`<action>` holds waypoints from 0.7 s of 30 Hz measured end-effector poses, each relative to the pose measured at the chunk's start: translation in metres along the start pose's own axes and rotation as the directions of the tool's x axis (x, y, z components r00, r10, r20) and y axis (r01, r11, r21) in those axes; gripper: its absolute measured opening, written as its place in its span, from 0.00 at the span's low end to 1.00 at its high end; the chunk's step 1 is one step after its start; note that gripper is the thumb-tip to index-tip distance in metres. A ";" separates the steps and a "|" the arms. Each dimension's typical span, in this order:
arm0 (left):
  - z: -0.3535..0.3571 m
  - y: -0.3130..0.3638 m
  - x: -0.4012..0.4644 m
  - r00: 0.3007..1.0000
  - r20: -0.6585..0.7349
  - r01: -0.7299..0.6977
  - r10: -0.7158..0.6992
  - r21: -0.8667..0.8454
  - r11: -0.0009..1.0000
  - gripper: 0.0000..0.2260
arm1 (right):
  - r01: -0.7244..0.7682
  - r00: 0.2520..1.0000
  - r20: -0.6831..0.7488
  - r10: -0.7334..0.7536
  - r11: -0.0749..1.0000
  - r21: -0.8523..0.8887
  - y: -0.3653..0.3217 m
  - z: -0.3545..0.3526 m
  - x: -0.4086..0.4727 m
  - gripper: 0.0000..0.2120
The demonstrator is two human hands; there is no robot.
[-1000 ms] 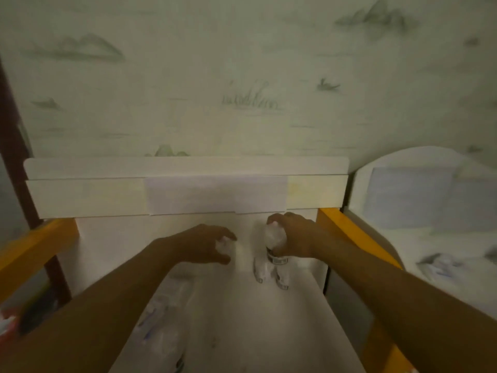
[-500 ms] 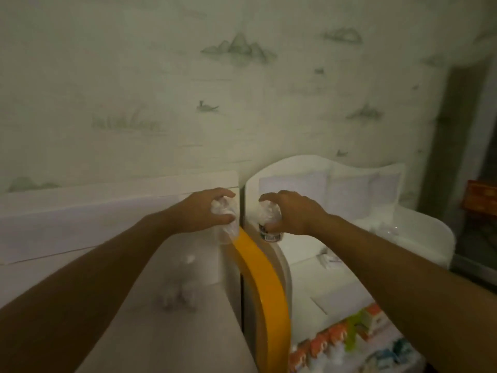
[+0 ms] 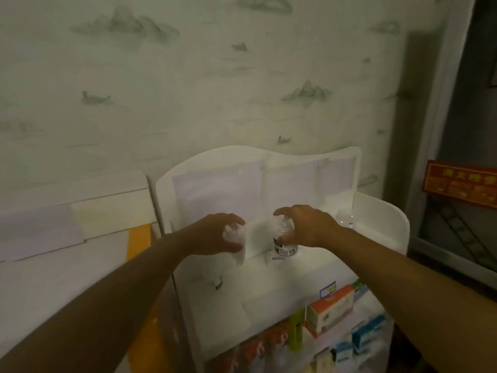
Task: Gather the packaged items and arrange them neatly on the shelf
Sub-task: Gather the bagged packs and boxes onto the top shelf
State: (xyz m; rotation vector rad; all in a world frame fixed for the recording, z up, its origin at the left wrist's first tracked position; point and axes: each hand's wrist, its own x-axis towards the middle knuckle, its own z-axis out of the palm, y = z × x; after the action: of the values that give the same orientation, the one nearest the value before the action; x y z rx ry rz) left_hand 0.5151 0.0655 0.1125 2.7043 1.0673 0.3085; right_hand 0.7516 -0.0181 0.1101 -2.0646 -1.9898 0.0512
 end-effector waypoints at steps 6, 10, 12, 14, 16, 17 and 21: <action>0.024 -0.015 0.023 0.992 0.084 0.086 -0.091 0.062 0.994 0.26 | 0.009 0.998 0.069 -0.012 0.999 0.048 0.040 0.034 0.024 0.33; 0.033 -0.036 0.034 0.967 0.189 0.142 -0.170 0.153 0.978 0.28 | 0.026 0.993 0.113 -0.032 0.998 0.053 0.036 0.063 0.049 0.37; 0.044 -0.048 0.037 0.938 0.268 0.174 -0.221 0.188 0.967 0.29 | 0.033 0.986 0.161 -0.044 0.997 0.069 0.026 0.082 0.062 0.39; 0.058 -0.057 0.039 0.900 0.343 0.200 -0.269 0.223 0.954 0.30 | 0.045 0.975 0.214 -0.059 0.996 0.071 0.015 0.102 0.073 0.40; 0.071 -0.062 0.044 0.876 0.390 0.183 -0.282 0.271 0.945 0.31 | 0.049 0.968 0.241 -0.066 0.996 0.077 0.007 0.121 0.086 0.40; 0.077 -0.064 0.047 0.873 0.400 0.168 -0.278 0.287 0.943 0.31 | 0.053 0.966 0.247 -0.073 0.995 0.086 0.004 0.128 0.092 0.40; 0.093 -0.069 0.054 0.841 0.463 0.150 -0.280 0.299 0.943 0.32 | 0.094 0.954 0.273 -0.123 0.988 0.119 0.000 0.152 0.113 0.37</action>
State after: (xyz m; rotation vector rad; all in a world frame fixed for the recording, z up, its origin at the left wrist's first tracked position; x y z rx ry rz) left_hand 0.5348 0.1409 0.0104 2.5946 1.2888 -0.5824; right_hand 0.7251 0.1191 -0.0181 -1.9682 -2.2067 0.4396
